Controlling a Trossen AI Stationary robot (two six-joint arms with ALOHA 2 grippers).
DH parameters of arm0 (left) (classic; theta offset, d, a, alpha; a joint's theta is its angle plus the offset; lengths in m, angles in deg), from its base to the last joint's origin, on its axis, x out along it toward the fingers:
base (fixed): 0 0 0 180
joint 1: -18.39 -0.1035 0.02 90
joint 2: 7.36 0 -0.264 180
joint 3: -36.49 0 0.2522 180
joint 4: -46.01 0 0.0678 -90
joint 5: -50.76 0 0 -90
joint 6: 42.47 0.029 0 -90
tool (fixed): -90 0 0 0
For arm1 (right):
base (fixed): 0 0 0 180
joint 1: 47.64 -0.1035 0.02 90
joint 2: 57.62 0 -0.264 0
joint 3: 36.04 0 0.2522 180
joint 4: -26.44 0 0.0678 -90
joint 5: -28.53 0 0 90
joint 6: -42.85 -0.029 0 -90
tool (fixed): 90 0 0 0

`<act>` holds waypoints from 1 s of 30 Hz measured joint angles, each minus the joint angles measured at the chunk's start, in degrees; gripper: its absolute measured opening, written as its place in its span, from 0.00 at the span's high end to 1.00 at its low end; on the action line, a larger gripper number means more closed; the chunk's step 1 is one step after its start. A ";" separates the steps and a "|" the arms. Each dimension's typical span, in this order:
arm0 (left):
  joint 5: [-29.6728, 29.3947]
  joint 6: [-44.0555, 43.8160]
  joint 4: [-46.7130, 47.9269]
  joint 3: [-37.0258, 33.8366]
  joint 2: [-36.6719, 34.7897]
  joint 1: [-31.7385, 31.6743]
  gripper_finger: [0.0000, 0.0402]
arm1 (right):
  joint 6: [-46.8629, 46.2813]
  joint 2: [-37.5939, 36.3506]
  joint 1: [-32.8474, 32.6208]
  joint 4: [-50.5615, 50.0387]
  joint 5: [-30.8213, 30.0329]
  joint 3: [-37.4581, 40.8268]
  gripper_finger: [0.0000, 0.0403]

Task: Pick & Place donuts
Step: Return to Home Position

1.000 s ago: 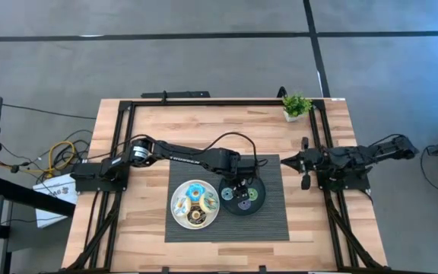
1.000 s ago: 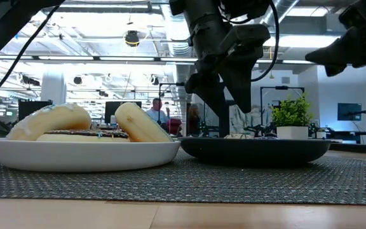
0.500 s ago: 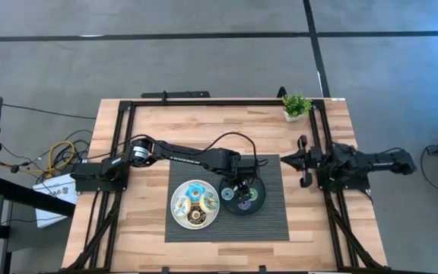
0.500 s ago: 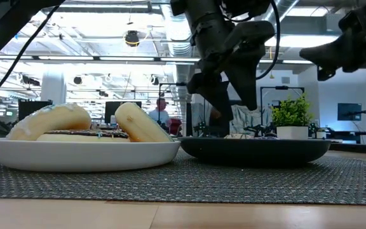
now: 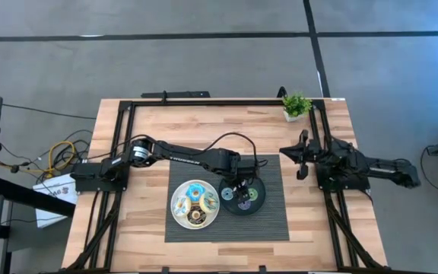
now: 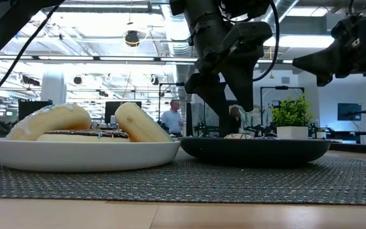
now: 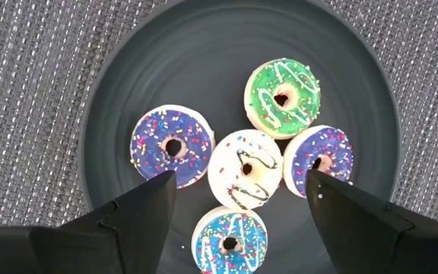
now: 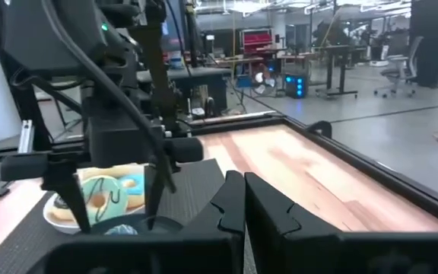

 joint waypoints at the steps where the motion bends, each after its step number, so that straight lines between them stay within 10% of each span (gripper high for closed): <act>1: -0.02 0.00 0.00 0.00 0.00 0.00 0.29 | 0.00 0.09 0.23 -0.04 0.02 0.00 1.00; 14: -3.91 6.19 5.23 12.24 -0.09 -1.29 0.33 | -0.02 0.05 0.76 -0.09 0.11 0.04 1.00; 23: -4.01 19.14 8.25 17.76 -0.10 -1.07 0.93 | -0.02 0.05 0.76 -0.15 0.15 0.07 1.00; 30: -8.34 25.41 12.14 17.75 -0.09 2.49 0.99 | -0.02 0.05 0.76 -0.18 0.16 0.07 1.00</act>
